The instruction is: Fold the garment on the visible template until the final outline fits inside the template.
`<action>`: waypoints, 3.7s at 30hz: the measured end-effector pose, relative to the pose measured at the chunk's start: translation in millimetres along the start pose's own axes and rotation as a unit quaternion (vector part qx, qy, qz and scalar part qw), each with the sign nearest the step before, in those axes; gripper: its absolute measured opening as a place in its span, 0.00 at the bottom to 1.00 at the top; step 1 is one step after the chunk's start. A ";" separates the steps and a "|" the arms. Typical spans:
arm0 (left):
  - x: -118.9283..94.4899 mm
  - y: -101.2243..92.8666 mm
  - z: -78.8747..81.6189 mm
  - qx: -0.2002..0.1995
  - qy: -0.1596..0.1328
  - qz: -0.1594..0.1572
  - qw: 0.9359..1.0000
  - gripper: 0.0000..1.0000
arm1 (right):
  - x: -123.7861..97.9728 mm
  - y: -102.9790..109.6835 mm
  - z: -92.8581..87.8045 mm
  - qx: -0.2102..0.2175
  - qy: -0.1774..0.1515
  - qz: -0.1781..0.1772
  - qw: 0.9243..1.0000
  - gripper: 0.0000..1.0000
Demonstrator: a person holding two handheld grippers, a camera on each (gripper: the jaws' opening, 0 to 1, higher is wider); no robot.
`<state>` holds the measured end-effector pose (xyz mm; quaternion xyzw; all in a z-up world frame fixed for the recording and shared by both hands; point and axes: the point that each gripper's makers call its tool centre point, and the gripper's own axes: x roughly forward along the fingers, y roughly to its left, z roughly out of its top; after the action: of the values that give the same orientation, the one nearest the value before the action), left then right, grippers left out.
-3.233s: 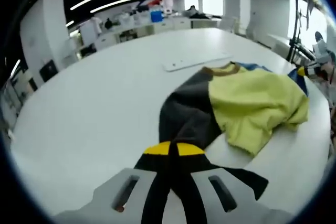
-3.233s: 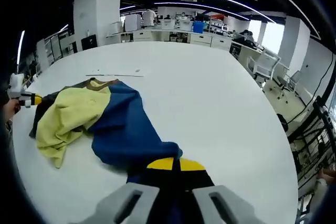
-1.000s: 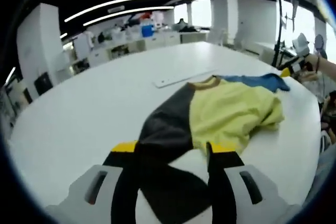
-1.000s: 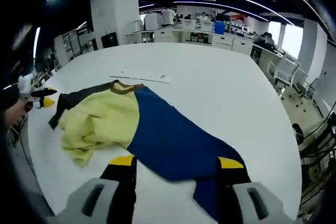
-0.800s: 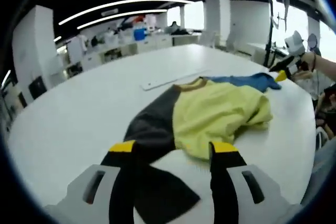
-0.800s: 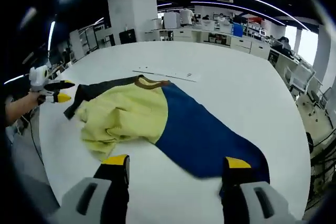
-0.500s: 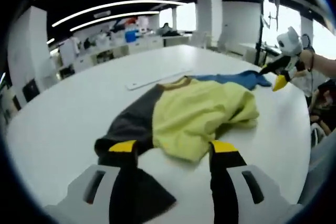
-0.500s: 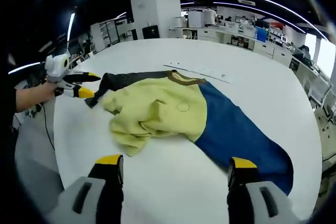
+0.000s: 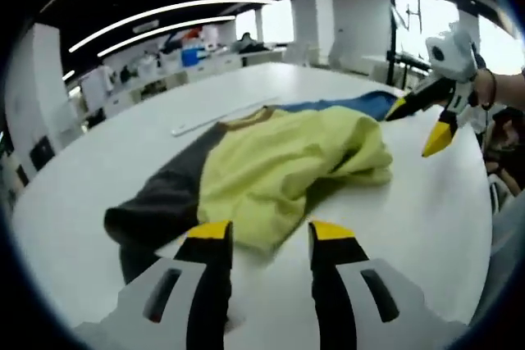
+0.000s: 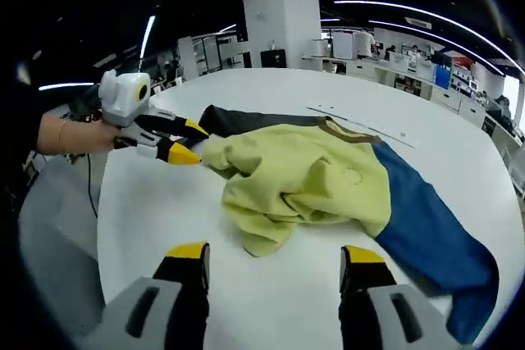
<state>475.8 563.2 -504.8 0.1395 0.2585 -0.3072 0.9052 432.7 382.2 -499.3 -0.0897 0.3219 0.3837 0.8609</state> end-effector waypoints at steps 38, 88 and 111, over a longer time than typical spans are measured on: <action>11.0 1.5 3.6 0.058 0.028 -0.005 0.998 0.01 | 16.7 19.2 23.7 -0.110 -0.037 -0.036 0.993 0.00; 32.3 73.9 49.0 0.001 -0.007 0.039 0.999 0.27 | 41.7 -56.5 71.9 0.107 -0.031 -0.092 0.990 0.42; 27.8 42.0 22.3 -0.030 -0.006 0.021 0.999 0.32 | 26.1 2.2 49.8 0.100 -0.035 -0.103 0.989 0.44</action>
<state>529.5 573.0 -497.8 0.1161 0.2594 -0.2806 0.9168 468.3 419.5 -476.8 -0.0218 0.3178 0.2619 0.9110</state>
